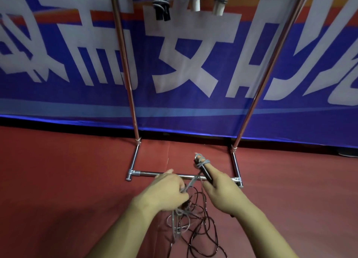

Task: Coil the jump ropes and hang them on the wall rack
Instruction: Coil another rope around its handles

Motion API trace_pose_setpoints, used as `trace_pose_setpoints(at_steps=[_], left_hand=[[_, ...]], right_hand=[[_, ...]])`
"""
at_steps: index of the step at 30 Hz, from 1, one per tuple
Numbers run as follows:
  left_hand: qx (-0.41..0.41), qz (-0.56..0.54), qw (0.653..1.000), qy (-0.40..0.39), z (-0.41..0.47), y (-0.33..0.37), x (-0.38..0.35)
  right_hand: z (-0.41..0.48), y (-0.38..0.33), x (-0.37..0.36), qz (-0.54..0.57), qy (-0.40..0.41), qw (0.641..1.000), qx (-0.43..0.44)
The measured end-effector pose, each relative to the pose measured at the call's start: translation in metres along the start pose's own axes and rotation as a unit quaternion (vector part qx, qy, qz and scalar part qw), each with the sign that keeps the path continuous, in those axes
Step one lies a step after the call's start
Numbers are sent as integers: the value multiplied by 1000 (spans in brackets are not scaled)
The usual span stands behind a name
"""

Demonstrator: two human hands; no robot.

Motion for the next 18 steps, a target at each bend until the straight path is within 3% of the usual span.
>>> trace_pose_setpoints(at_steps=[2, 5, 7, 8, 10, 13, 15, 18], left_hand=[[-1, -111, 993, 46, 3, 2, 1], [-18, -319, 947, 38, 4, 12, 5], [-29, -364, 931, 29, 1, 18, 9], [-25, -335, 941, 34, -1, 19, 11], [-13, -160, 983, 94, -6, 25, 22], [-35, 76, 981, 176, -12, 39, 31], [-66, 118, 969, 209, -12, 40, 29], [-104, 41, 976, 188, -12, 23, 25]], right_hand=[[1, -13, -5, 61, -22, 997, 30], [3, -21, -7, 150, -9, 987, 64], [7, -14, -1, 130, 19, 990, 49], [8, -8, 2, 83, 34, 995, 36], [8, 2, 3, -29, 63, 998, -3], [6, 11, -8, -146, 37, 986, -72], [3, 10, -14, -189, -40, 977, -95], [-4, -7, -16, -168, -220, 956, -100]])
Point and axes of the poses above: each hand's wrist, its own z-axis towards the middle knuckle, its own x-axis out of the back of the hand, y = z × x, the point moved 3 cm from there along z, towards the middle knuckle, and after that the axes turned 14 degrees about z, right-handed, at the moved point
